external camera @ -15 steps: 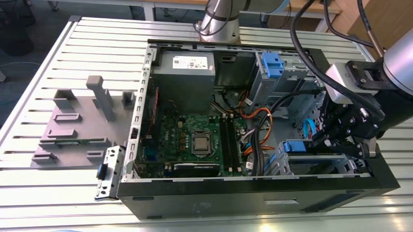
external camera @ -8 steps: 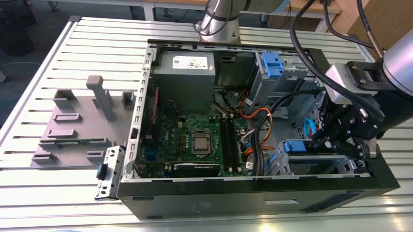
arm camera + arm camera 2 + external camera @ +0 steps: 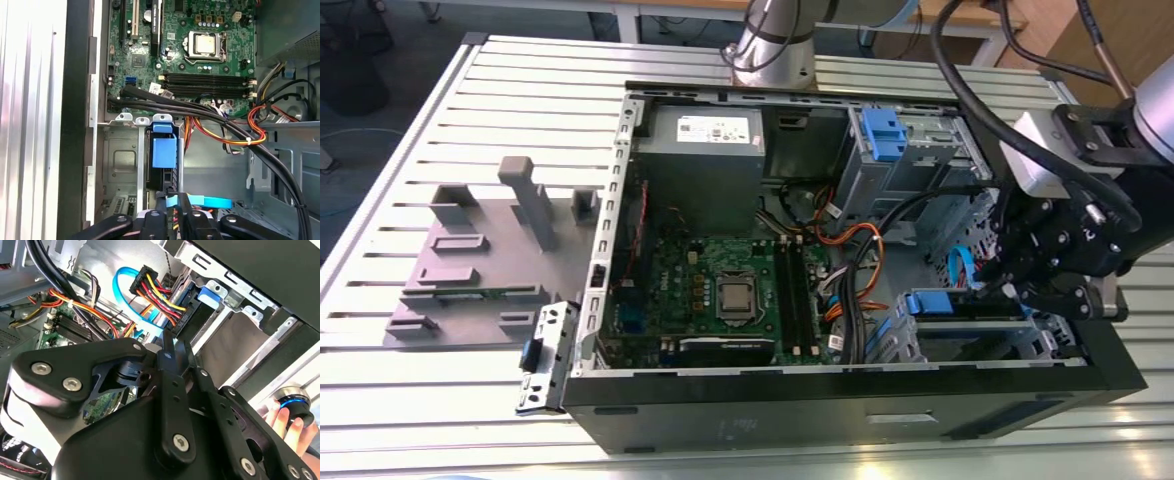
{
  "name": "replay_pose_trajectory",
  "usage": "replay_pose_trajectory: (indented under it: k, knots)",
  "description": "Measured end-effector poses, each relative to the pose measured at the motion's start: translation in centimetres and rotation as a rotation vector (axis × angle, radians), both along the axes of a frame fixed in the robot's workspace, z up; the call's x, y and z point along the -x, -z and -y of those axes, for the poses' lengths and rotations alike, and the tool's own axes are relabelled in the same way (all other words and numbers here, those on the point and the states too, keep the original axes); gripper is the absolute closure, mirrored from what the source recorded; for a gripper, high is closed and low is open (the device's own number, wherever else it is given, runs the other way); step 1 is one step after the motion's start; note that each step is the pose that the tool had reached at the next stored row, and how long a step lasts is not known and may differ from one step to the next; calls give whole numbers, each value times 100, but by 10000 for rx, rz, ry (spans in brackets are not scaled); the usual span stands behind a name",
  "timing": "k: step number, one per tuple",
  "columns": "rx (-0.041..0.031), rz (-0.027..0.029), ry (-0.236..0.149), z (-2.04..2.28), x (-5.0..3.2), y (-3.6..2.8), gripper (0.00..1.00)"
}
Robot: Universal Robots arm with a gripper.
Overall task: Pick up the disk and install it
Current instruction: 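Insert the second disk wire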
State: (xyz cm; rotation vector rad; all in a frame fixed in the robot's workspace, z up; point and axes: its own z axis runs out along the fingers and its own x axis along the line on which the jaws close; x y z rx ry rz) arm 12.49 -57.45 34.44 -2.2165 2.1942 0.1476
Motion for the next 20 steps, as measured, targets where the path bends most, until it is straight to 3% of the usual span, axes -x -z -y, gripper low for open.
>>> replay_pose_trajectory:
  k: [2, 5, 9, 17, 20]
  knots:
    - [-22, -20, 0, -1, -1, 4, 78]
    - [-83, -117, 0, -1, -10, 31, 89]
    - [-97, -237, -2, -1, -36, 74, 89]
    - [-89, -353, 0, 1, -62, 123, 89]
    - [-93, -369, 1, 1, -67, 136, 89]
